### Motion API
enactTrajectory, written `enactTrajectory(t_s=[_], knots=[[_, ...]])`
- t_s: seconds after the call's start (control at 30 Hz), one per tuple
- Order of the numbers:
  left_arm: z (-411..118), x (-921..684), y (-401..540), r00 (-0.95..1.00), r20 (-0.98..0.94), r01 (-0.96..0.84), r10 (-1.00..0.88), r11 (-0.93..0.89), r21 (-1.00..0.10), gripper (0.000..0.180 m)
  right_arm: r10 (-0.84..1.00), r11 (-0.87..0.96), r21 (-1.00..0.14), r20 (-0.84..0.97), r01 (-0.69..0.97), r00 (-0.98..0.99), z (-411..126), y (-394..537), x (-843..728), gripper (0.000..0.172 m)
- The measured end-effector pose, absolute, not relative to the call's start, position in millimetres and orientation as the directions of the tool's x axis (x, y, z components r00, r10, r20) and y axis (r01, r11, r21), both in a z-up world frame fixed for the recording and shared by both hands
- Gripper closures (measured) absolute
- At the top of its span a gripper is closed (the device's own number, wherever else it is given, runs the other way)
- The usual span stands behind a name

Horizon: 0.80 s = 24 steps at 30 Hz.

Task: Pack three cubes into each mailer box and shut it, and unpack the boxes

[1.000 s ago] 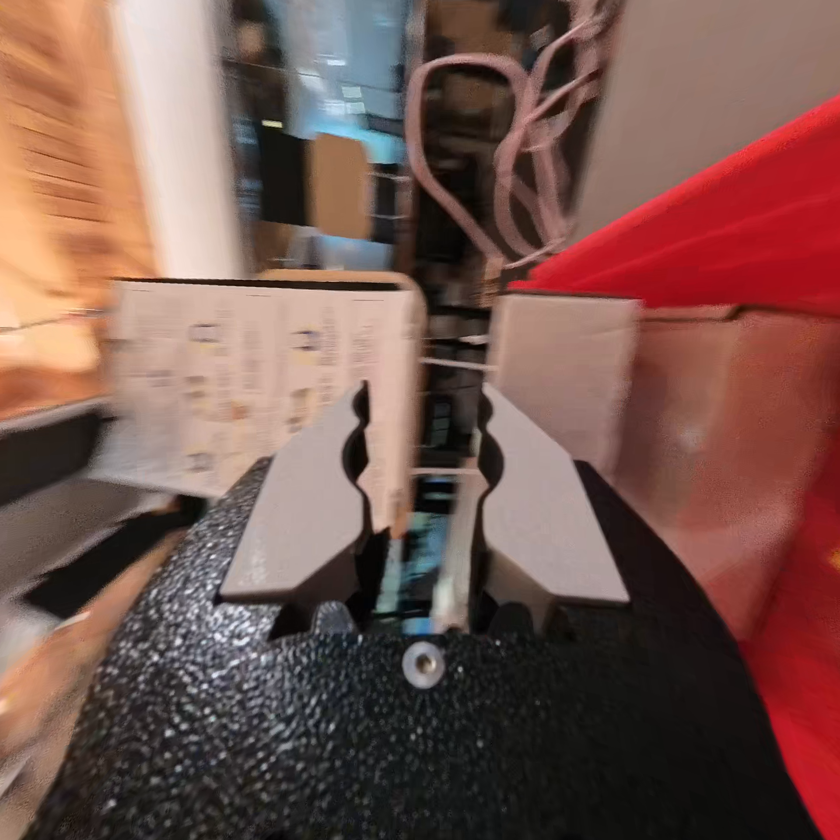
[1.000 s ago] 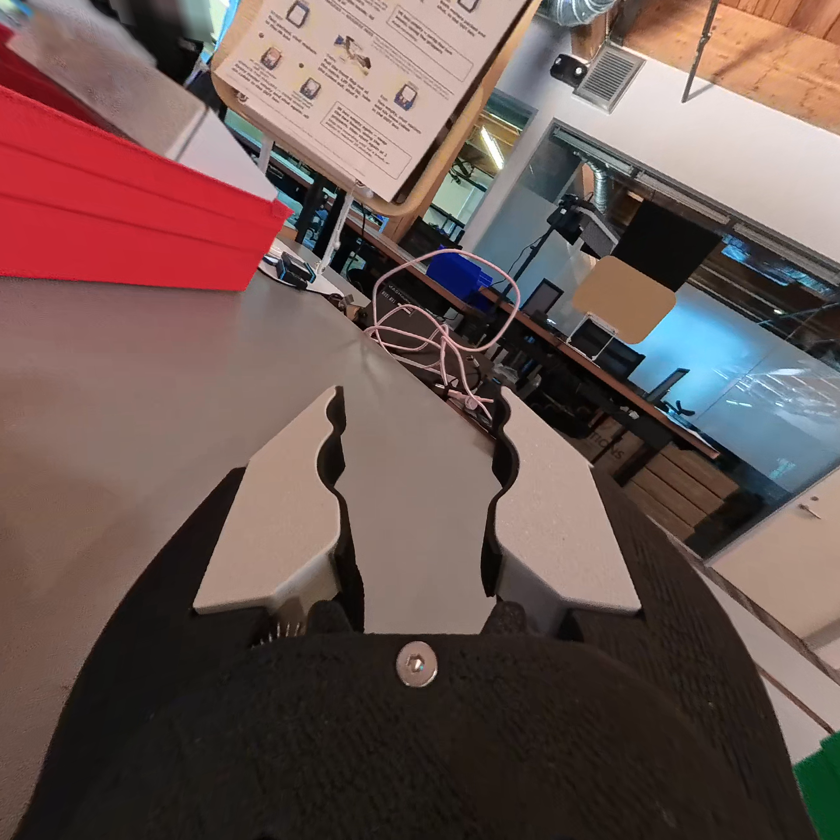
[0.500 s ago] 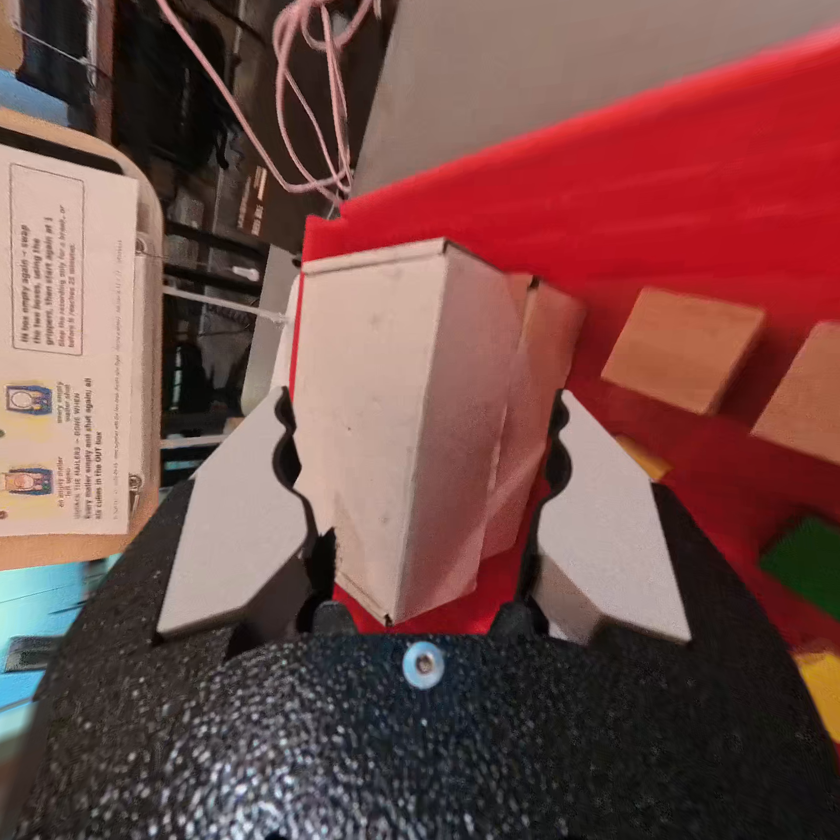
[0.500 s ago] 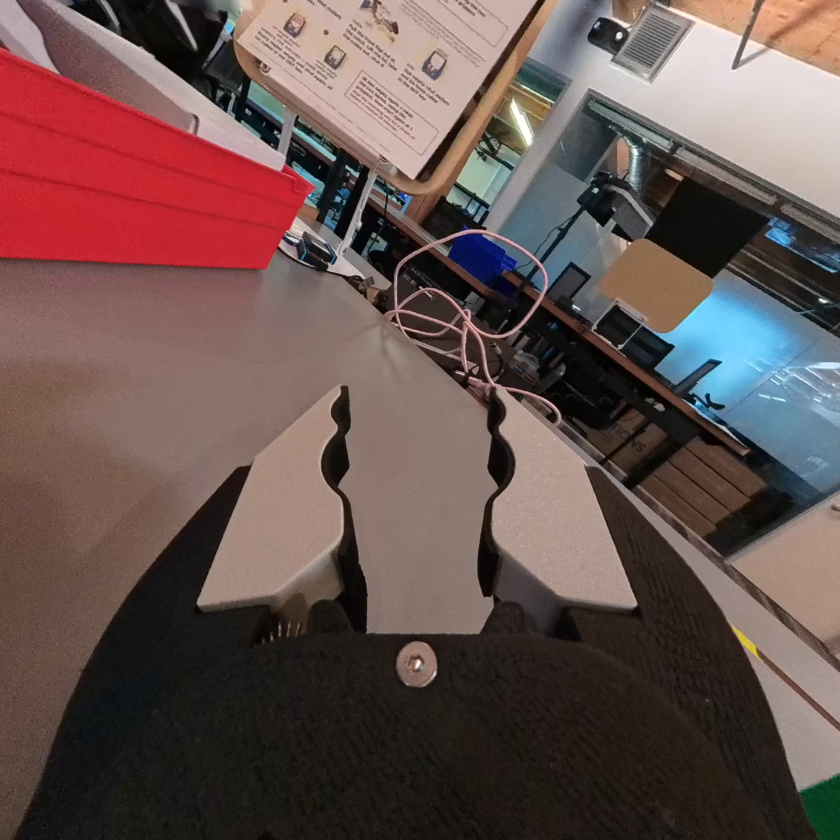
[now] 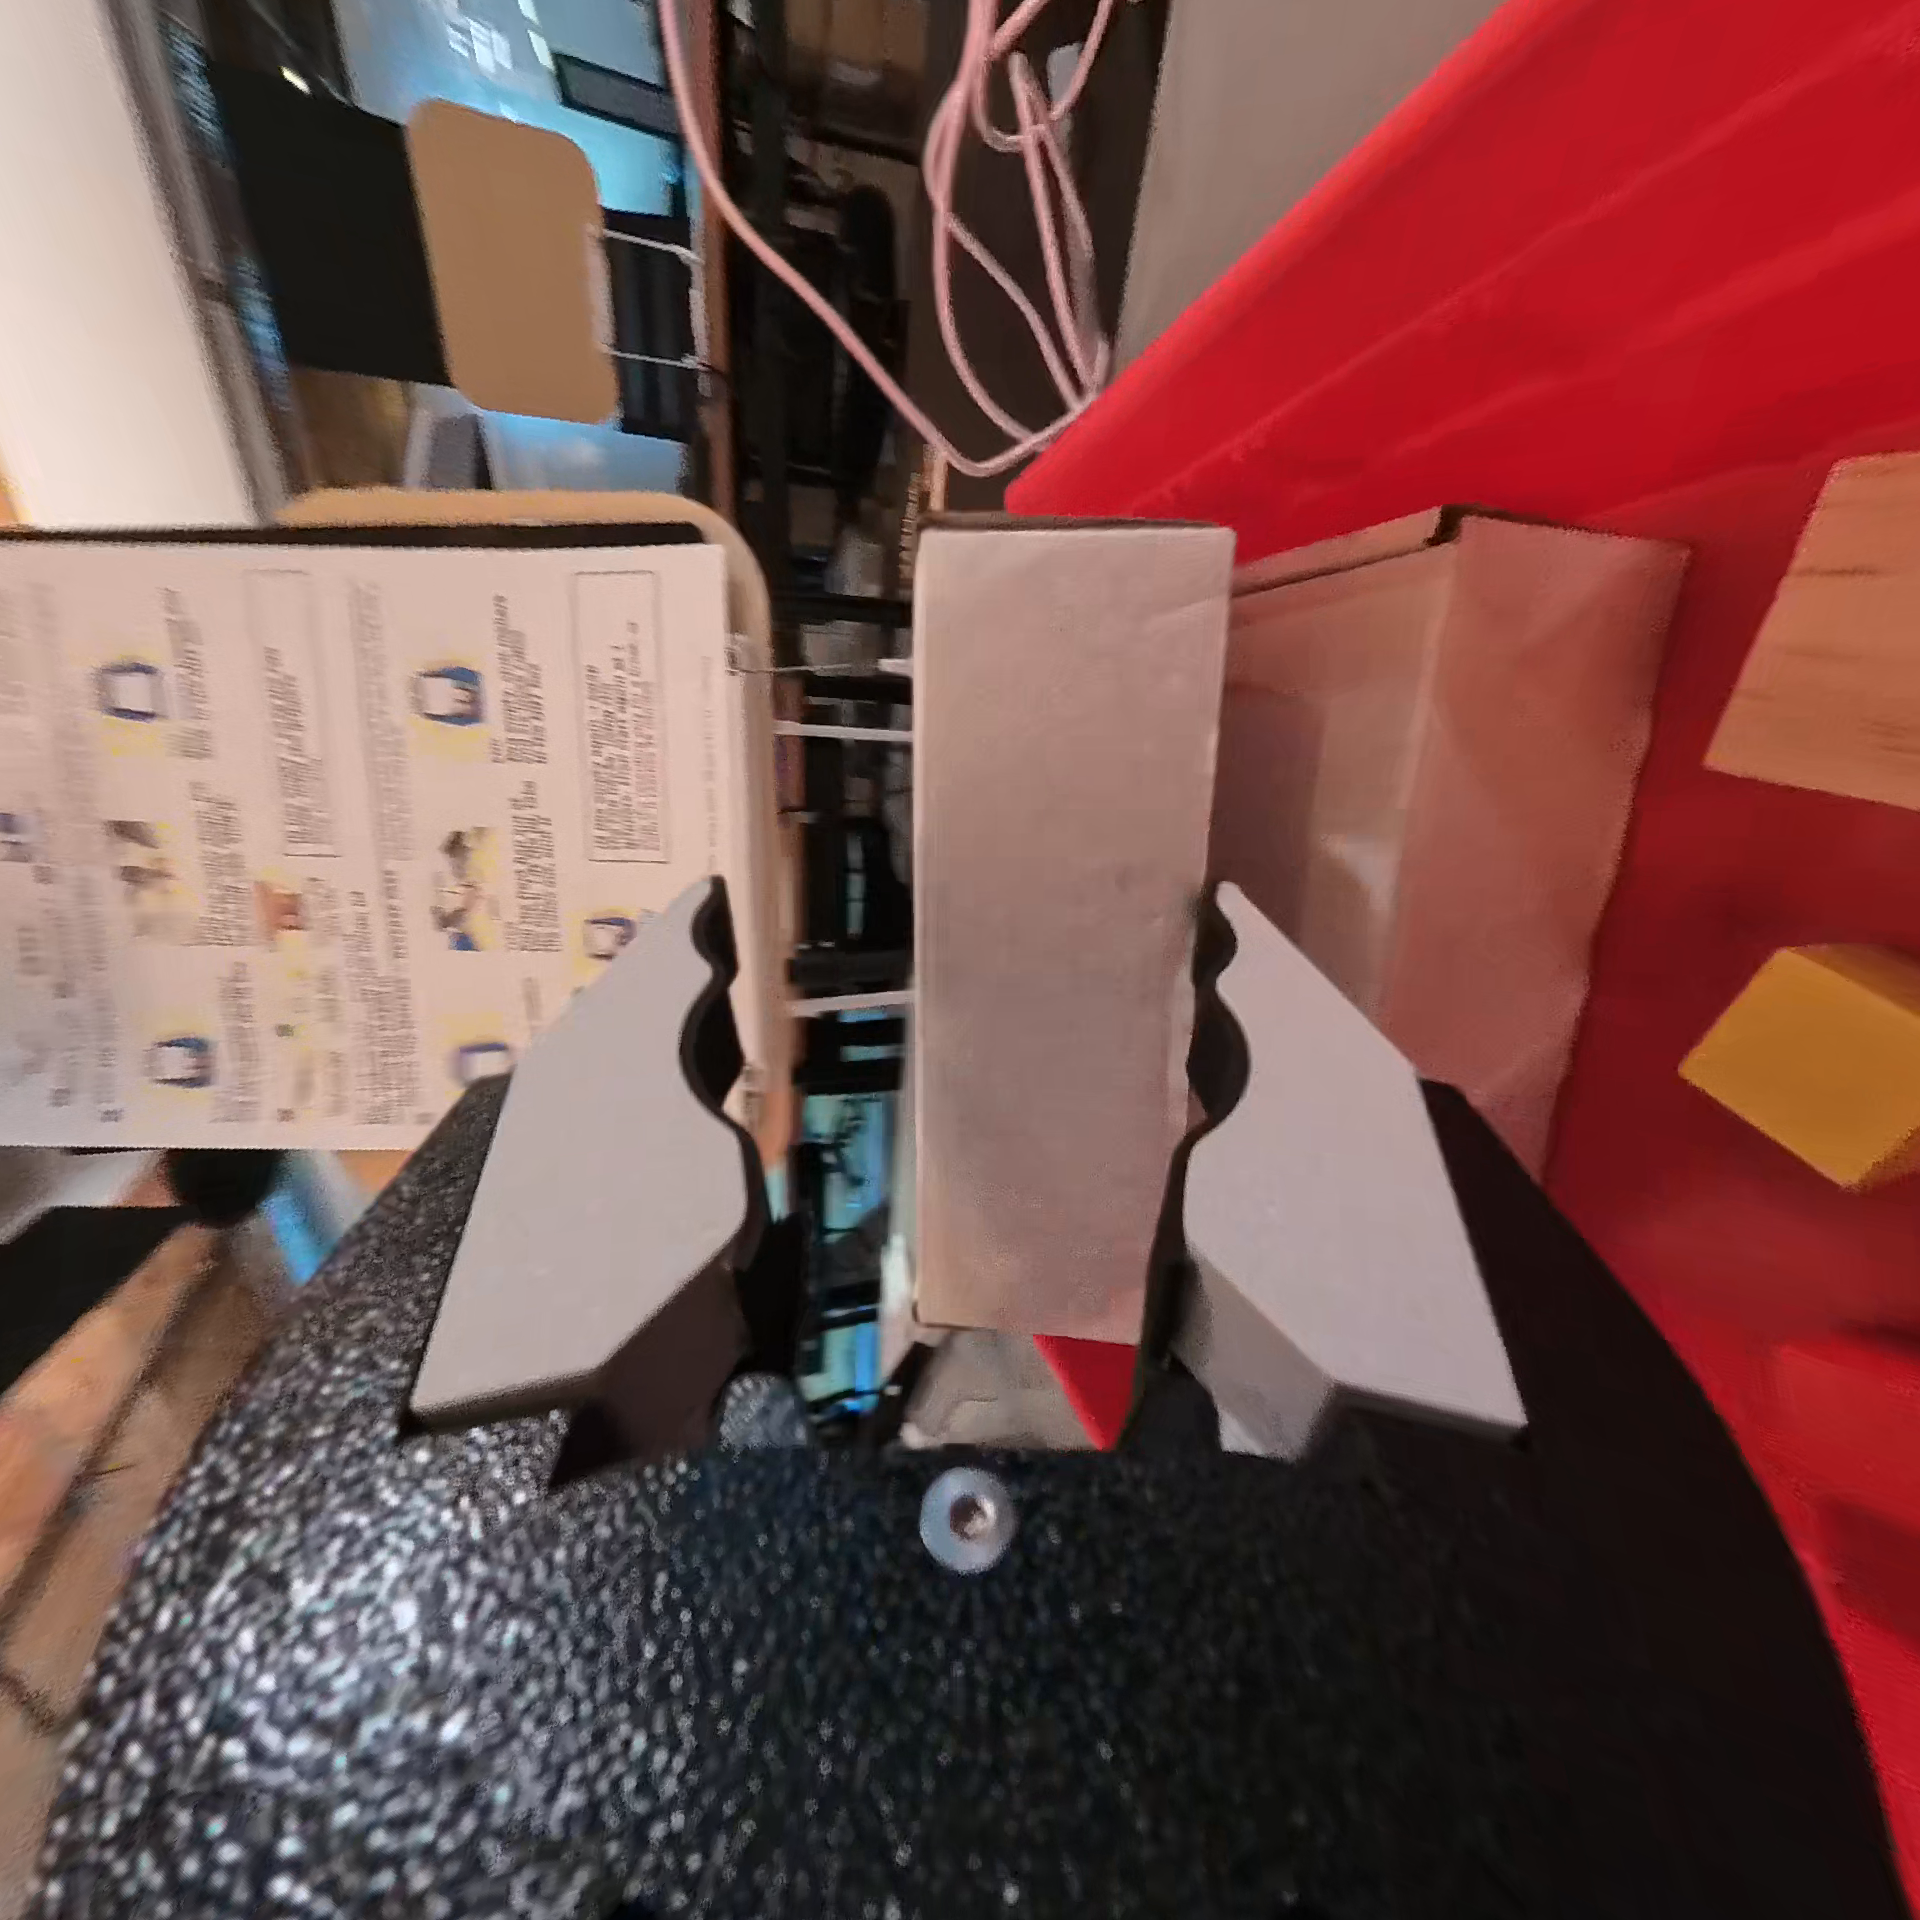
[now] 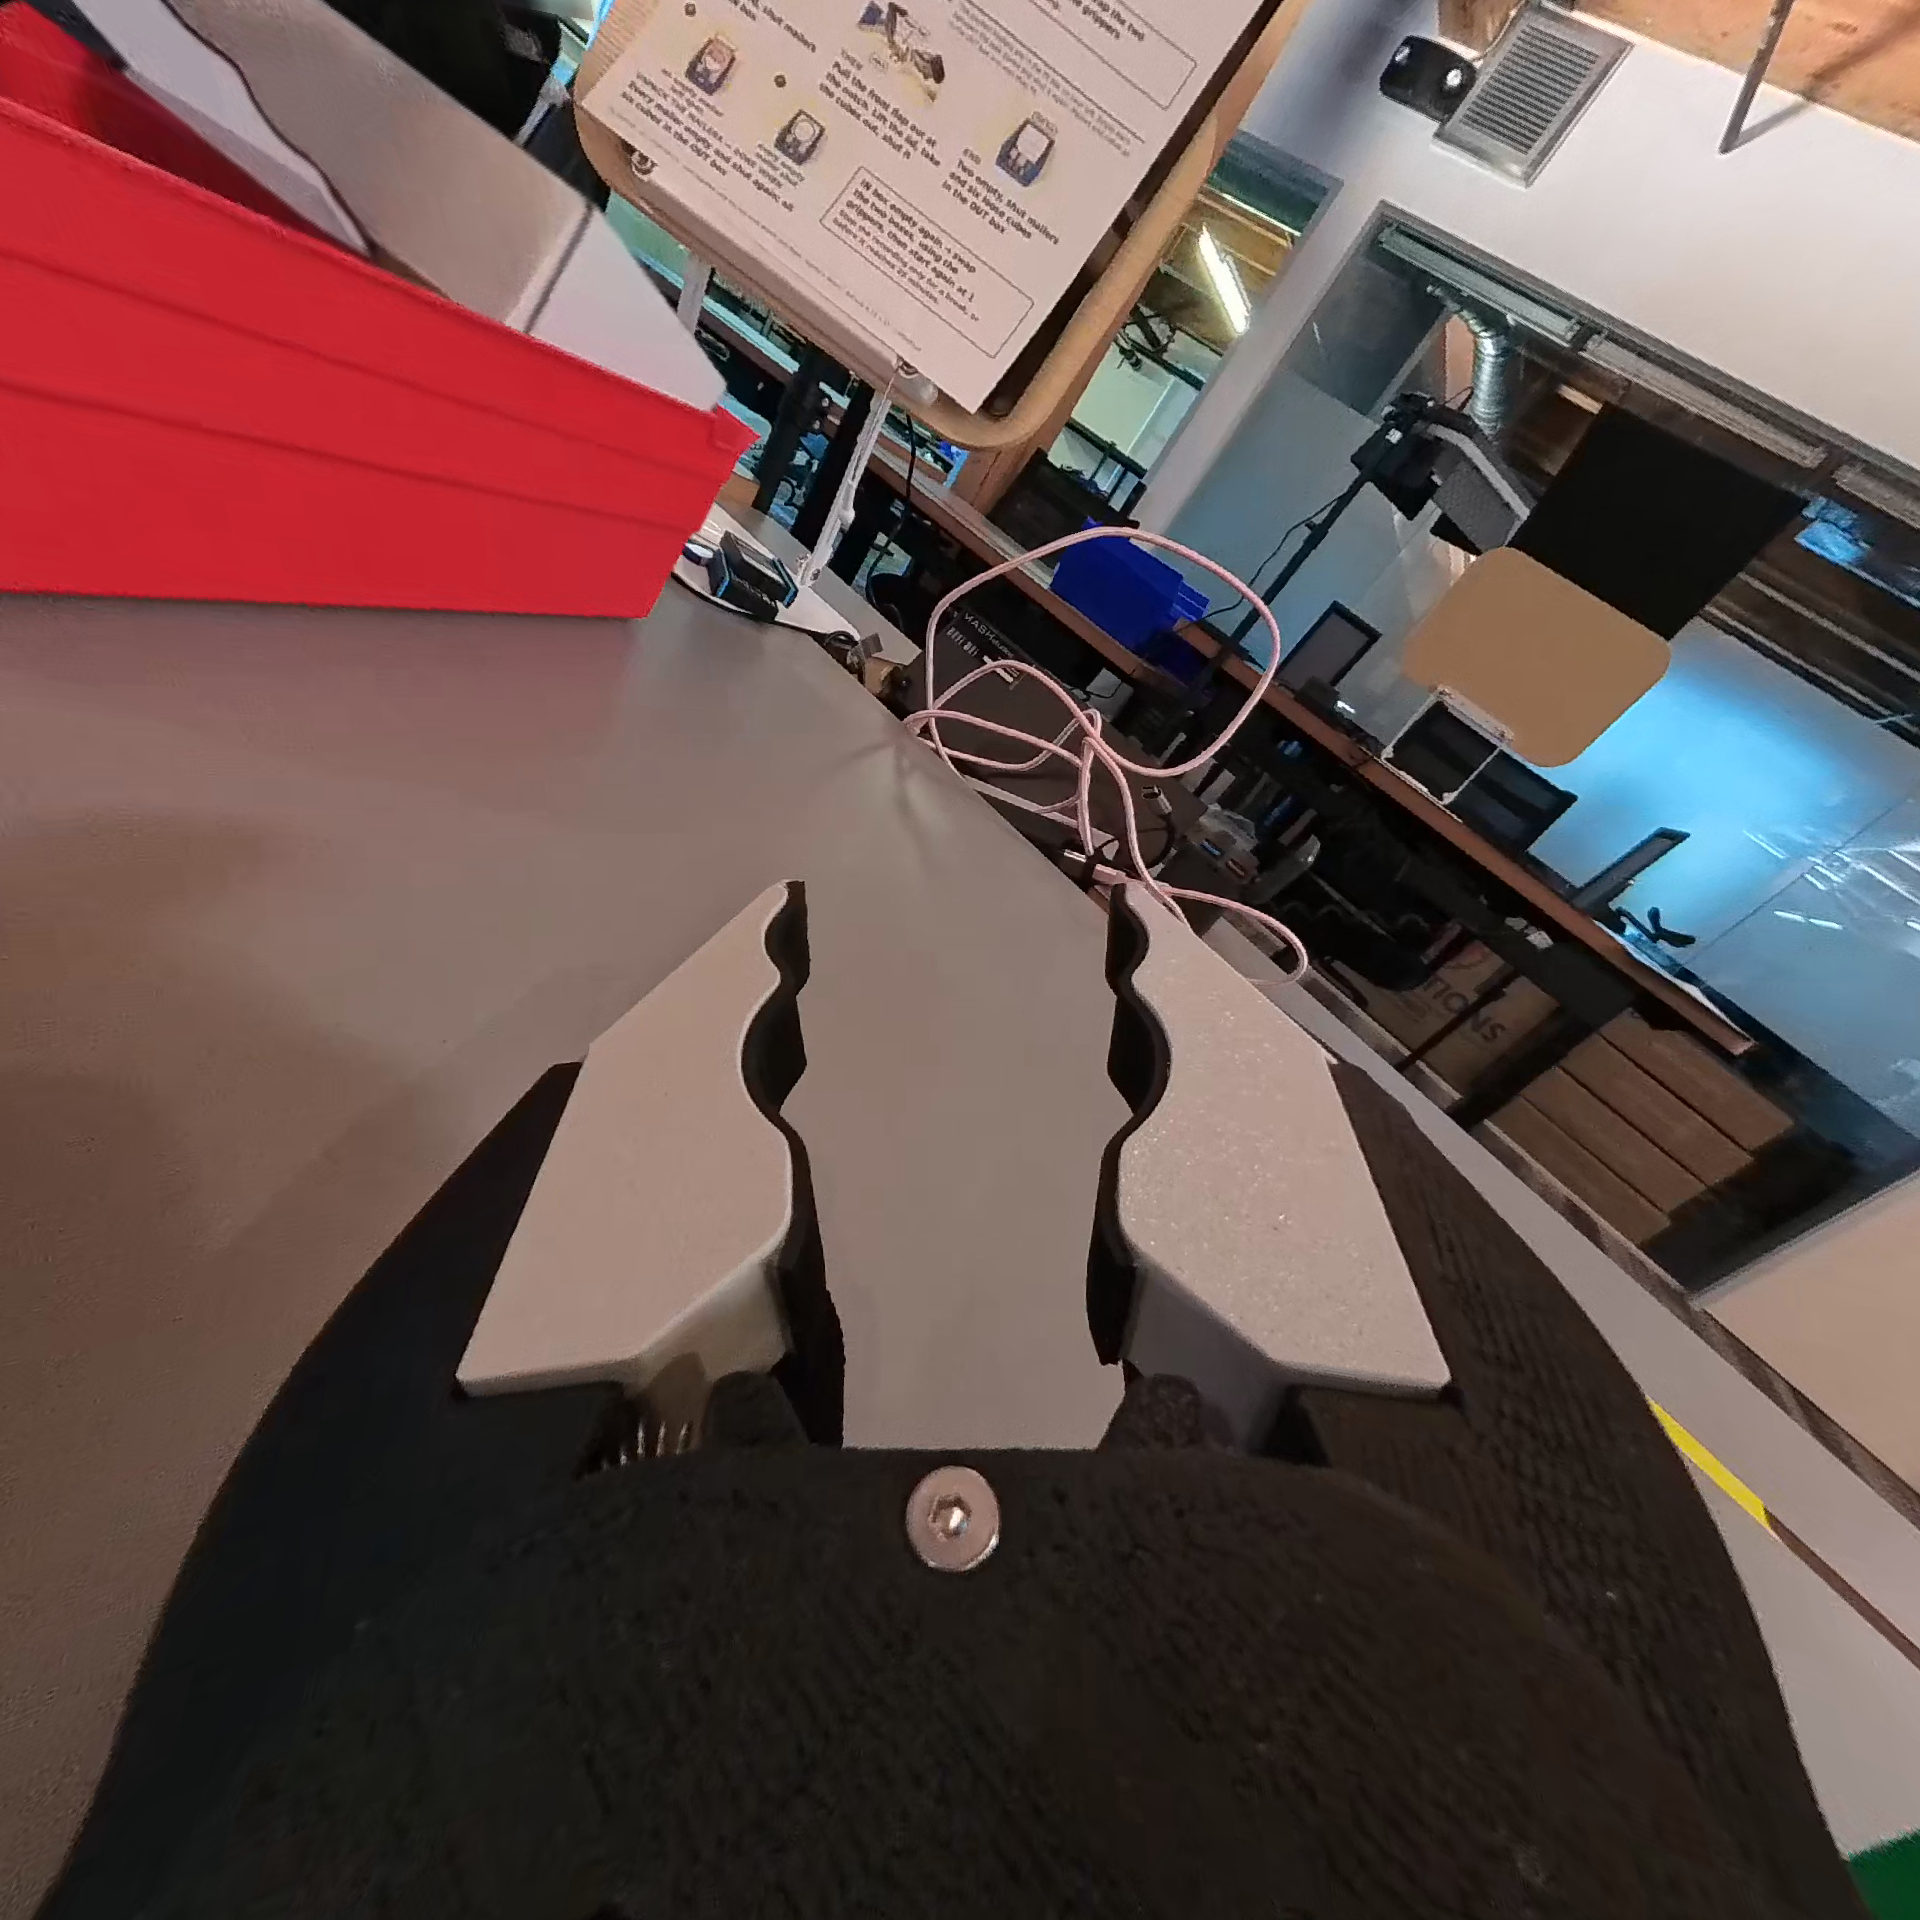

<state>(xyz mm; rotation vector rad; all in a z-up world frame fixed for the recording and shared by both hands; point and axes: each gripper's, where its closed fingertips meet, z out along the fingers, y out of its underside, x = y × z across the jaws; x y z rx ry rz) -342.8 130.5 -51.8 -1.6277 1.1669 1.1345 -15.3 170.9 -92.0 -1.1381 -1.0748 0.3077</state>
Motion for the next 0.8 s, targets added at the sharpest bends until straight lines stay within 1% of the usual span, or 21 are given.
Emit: enactTrajectory(t_s=[0.03,0.13,0.17,0.2,0.33,0.47,0.57,0.63,0.7,0.8], knots=[[-46,-342,131,0.122,-0.975,-0.97,-0.187,-0.229,-0.078,0.096,0.687,0.44,-0.847,0.532,0.299,0.495,-92,171,-15,0.115],[-26,-343,133,-0.007,-0.999,-0.973,-0.032,-0.231,0.014,0.112,0.688,0.442,-0.846,0.533,0.298,0.492,-92,170,-16,0.115],[-25,-345,134,-0.024,-1.0,-0.969,-0.013,-0.245,0.027,0.117,0.689,0.442,-0.846,0.533,0.298,0.491,-92,170,-16,0.115],[-30,-348,137,-0.013,-0.999,-0.965,-0.035,-0.262,0.022,0.117,0.689,0.442,-0.846,0.533,0.299,0.49,-93,170,-16,0.115],[-50,-360,148,0.091,-0.988,-0.945,-0.123,-0.323,-0.047,0.101,0.692,0.44,-0.846,0.533,0.3,0.487,-93,170,-16,0.115],[-64,-374,157,0.154,-0.969,-0.91,-0.192,-0.409,-0.064,0.097,0.698,0.434,-0.85,0.528,0.3,0.484,-94,170,-17,0.116],[-71,-376,160,0.129,-0.964,-0.904,-0.234,-0.427,-0.017,0.105,0.702,0.429,-0.853,0.523,0.298,0.484,-94,170,-17,0.116],[-70,-374,160,0.065,-0.968,-0.909,-0.241,-0.415,0.042,0.117,0.706,0.425,-0.855,0.518,0.297,0.483,-95,171,-16,0.116],[-67,-376,158,0.018,-0.97,-0.896,-0.241,-0.435,0.091,0.117,0.708,0.421,-0.857,0.515,0.296,0.484,-95,171,-16,0.116],[-55,-375,154,0.023,-0.983,-0.891,-0.18,-0.45,0.062,0.118,0.707,0.42,-0.858,0.514,0.296,0.487,-94,172,-15,0.116]])
